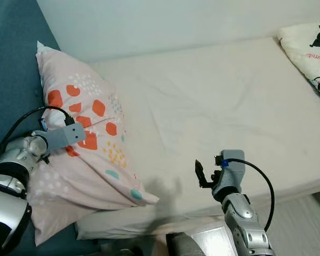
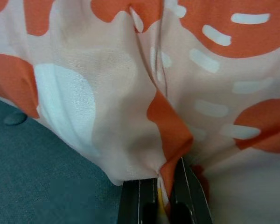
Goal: Clean up the room
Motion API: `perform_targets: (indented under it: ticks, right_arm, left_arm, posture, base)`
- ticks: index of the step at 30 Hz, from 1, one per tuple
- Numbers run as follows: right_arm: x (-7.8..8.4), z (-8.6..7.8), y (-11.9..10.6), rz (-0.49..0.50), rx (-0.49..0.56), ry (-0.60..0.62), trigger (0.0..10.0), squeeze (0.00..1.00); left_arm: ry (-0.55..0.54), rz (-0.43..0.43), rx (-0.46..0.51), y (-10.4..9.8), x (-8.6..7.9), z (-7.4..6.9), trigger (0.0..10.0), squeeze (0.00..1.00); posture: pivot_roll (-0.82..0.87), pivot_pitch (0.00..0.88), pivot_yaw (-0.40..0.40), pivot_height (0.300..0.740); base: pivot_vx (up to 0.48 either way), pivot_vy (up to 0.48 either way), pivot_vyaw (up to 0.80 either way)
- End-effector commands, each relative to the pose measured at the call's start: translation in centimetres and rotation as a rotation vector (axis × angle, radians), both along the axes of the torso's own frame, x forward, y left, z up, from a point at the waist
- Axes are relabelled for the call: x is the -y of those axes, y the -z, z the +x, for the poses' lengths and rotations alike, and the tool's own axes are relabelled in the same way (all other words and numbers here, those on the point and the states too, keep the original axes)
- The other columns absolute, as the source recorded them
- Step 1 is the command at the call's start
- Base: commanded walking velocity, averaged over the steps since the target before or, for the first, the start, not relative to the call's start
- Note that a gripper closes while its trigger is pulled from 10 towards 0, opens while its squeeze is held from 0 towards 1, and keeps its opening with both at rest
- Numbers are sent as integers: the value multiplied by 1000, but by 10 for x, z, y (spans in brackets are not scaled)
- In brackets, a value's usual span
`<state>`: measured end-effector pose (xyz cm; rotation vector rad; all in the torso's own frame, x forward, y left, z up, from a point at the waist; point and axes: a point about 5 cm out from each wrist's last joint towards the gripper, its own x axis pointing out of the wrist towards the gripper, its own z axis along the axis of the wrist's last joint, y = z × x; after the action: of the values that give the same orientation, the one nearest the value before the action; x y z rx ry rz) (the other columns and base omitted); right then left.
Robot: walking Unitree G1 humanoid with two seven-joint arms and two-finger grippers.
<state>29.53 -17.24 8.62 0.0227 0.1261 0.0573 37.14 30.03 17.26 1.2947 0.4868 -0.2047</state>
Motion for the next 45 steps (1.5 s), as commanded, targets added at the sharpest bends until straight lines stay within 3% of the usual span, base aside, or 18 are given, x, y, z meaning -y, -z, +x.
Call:
perform_targets:
  ticks: [1,7,8,9,10,15,18,21,22,23,28,35,39,40,41,43,44,45]
  right_arm:
    - [1,-4,11,1,-54,-4,10000,0]
    - [1,-5,14,1,-66,-7,10000,0]
    - [0,-4,15,3,-69,-10,10000,0]
    - [0,-4,15,3,-69,-10,10000,0]
    - [-1,-4,15,4,-72,-14,10000,0]
    - [-1,-3,15,3,-73,-15,10000,0]
    - [4,1,13,-5,-68,-4,10000,0]
    - [4,1,13,-5,-68,-4,10000,0]
    - [8,6,10,-7,-62,7,10000,0]
    - [9,8,9,-7,-60,10,10000,0]
    - [7,13,8,-7,-58,8,10000,0]
    - [6,24,4,-5,-48,9,10000,0]
    - [7,28,0,-8,-38,14,10000,0]
    - [8,34,-4,-4,-24,21,10000,0]
    - [8,34,-4,-4,-24,21,10000,0]
    - [8,40,-7,-3,-34,26,10000,0]
    - [8,40,-7,-3,-34,26,10000,0]
    - [9,44,-9,-1,-38,30,10000,0]
  left_arm:
    - [-113,52,-75,-4,-34,-15,10000,0]
    - [-122,50,-182,3,-41,-23,10000,0]
    - [-128,53,-193,7,-41,-25,10000,824]
    - [-128,53,-193,7,-41,-25,10000,824]
    - [-145,47,-169,14,-40,-26,10000,1000]
    - [-136,31,-125,13,-35,-22,10000,1000]
    - [40,-254,-184,6,-2,-15,10000,1000]
    - [40,-254,-184,6,-2,-15,10000,1000]
    - [239,-360,-322,-4,20,-28,10000,1000]
    - [306,-355,-378,-8,25,-37,10000,1000]
    - [358,-318,-442,-16,21,-53,10000,1000]
    - [510,-501,-465,-38,28,-76,10000,1000]
    - [644,-669,-355,-49,46,-75,10000,1000]
    - [781,-928,-193,-63,66,-73,10000,35]
    - [781,-928,-193,-63,66,-73,10000,35]
    - [792,-1207,-21,-67,77,-65,10000,0]
    - [792,-1207,-21,-67,77,-65,10000,0]
    - [752,-1334,72,-65,80,-59,10000,0]
  posture:
    - [-253,312,33,740]
    - [-245,309,32,740]
    - [-245,306,32,740]
    - [-245,306,32,740]
    - [-247,305,33,740]
    - [-250,299,30,740]
    - [-240,281,25,740]
    - [-240,281,25,740]
    - [-221,268,24,740]
    - [-219,265,24,740]
    - [-202,243,25,740]
    - [-175,212,27,740]
    - [-169,192,28,740]
    - [-167,173,26,740]
    - [-167,173,26,740]
    - [-165,164,25,740]
    - [-165,164,25,740]
    - [-166,151,21,735]
  base:
    - [0,0,0]
    - [0,0,0]
    - [0,0,0]
    - [0,0,0]
    - [0,0,0]
    - [0,0,0]
    - [0,0,0]
    - [0,0,0]
    - [0,0,0]
    - [0,0,0]
    - [0,0,0]
    - [0,0,0]
    - [0,0,0]
    - [0,0,0]
    - [0,0,0]
    - [0,0,0]
    - [0,0,0]
    - [0,0,0]
